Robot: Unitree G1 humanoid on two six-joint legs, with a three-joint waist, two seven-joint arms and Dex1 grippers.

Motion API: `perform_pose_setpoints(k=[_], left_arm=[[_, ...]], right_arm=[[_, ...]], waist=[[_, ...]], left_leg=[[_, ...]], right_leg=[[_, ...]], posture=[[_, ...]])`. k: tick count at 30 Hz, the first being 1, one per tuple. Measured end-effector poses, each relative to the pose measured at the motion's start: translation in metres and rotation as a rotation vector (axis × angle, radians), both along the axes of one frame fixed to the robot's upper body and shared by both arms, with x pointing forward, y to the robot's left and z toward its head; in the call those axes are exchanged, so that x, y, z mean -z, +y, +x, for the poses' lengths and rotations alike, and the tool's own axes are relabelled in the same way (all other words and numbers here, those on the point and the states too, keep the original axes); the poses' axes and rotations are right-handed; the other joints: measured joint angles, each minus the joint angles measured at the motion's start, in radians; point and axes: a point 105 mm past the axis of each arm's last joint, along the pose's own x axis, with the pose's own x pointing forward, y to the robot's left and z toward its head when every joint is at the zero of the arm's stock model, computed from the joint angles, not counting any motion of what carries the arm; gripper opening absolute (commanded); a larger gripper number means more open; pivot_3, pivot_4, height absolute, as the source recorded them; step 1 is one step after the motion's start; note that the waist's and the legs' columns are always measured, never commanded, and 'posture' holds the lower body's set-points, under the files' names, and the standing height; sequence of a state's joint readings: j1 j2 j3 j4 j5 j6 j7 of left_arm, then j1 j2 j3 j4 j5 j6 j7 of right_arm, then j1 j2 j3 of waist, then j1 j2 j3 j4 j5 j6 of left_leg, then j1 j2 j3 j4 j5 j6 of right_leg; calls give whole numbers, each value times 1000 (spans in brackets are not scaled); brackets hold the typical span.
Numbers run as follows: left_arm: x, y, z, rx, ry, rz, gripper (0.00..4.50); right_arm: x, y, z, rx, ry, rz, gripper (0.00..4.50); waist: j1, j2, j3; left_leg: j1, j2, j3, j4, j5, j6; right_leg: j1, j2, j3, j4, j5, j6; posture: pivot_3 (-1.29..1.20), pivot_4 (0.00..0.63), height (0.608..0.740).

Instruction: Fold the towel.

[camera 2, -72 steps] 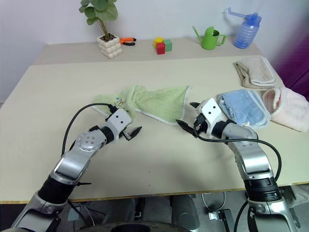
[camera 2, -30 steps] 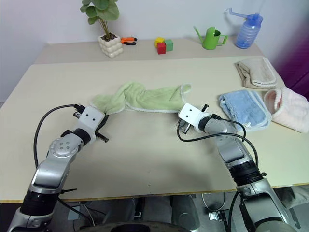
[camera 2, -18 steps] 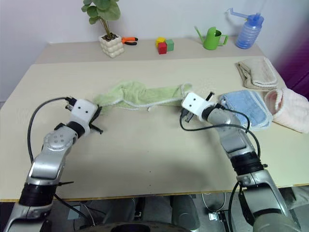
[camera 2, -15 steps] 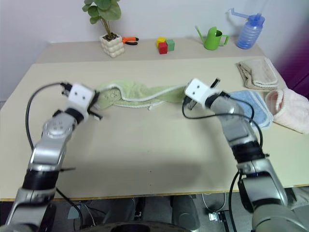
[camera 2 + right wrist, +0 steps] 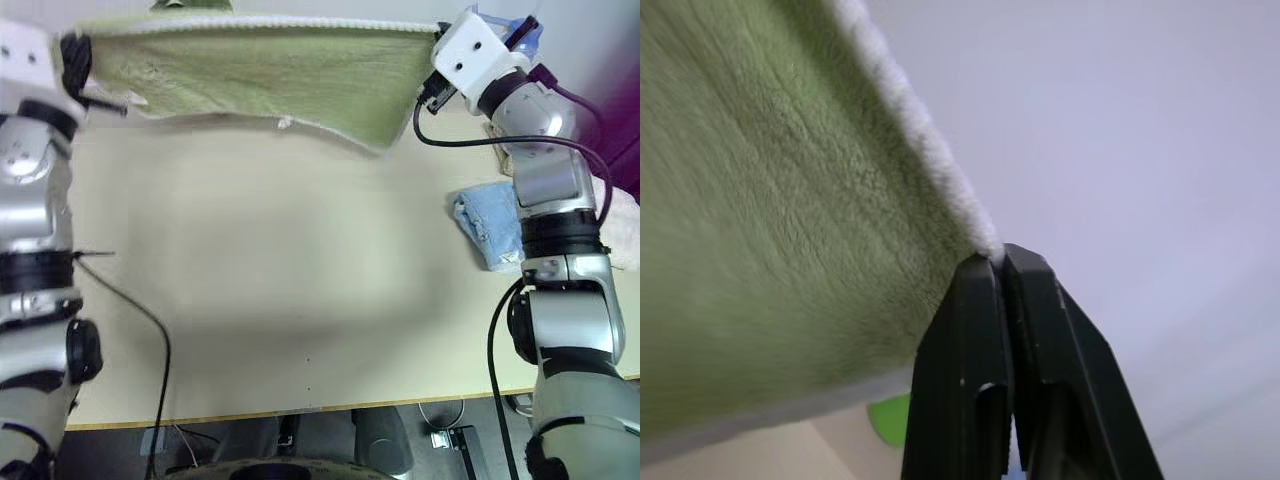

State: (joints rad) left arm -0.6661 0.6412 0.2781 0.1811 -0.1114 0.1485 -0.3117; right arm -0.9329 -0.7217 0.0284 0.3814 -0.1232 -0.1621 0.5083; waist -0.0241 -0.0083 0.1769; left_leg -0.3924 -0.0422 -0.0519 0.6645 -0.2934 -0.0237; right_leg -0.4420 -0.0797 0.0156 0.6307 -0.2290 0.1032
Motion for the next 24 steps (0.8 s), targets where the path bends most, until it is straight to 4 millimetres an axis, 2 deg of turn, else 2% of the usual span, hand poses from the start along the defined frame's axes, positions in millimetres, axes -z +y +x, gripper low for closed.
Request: perform_pose_setpoints(k=[1,4,7,10,13,16,18,24], left_arm=[[15,3,-4,7,50,-7,0],[67,10,-37,67,245,15,0],[105,10,-69,134,430,26,0],[128,2,-101,233,595,37,0],[138,-4,-124,307,717,52,0],[150,-4,-147,358,866,104,0],[157,-3,-155,374,922,112,0],[148,5,-141,339,855,116,0]], right_arm=[[9,1,-3,-23,36,0,57],[59,9,-24,-147,258,-10,57],[102,9,-49,-229,506,-12,57],[133,6,-83,-291,734,-81,57],[156,-1,-109,-317,932,-104,57],[164,-7,-128,-341,1058,-124,57],[161,-9,-131,-349,1071,-106,57],[138,3,-111,-359,915,-98,57]], waist=[[2,0,0],[6,0,0],[15,0,0],[19,0,0],[17,0,0],[12,1,0],[10,1,0],[13,0,0]], left_leg=[[0,0,0,2,0,0],[1,0,0,2,-3,5],[1,0,-1,3,-4,7],[3,1,-3,3,-4,7],[7,1,-3,3,-4,8],[10,2,-2,2,-5,8],[14,2,-1,1,-5,8],[17,2,0,2,-5,8]], right_leg=[[0,0,0,0,0,0],[2,0,1,0,0,0],[2,-2,1,0,0,0],[6,-3,0,-1,0,0],[9,-3,0,-2,-2,-3],[12,-2,-1,-2,-2,-4],[15,-1,-1,-2,-2,-5],[18,1,-1,-2,-2,-4]], posture=[[0,150,730],[0,150,730],[0,150,730],[0,150,730],[0,150,730],[0,150,730],[0,150,730],[0,150,730]])
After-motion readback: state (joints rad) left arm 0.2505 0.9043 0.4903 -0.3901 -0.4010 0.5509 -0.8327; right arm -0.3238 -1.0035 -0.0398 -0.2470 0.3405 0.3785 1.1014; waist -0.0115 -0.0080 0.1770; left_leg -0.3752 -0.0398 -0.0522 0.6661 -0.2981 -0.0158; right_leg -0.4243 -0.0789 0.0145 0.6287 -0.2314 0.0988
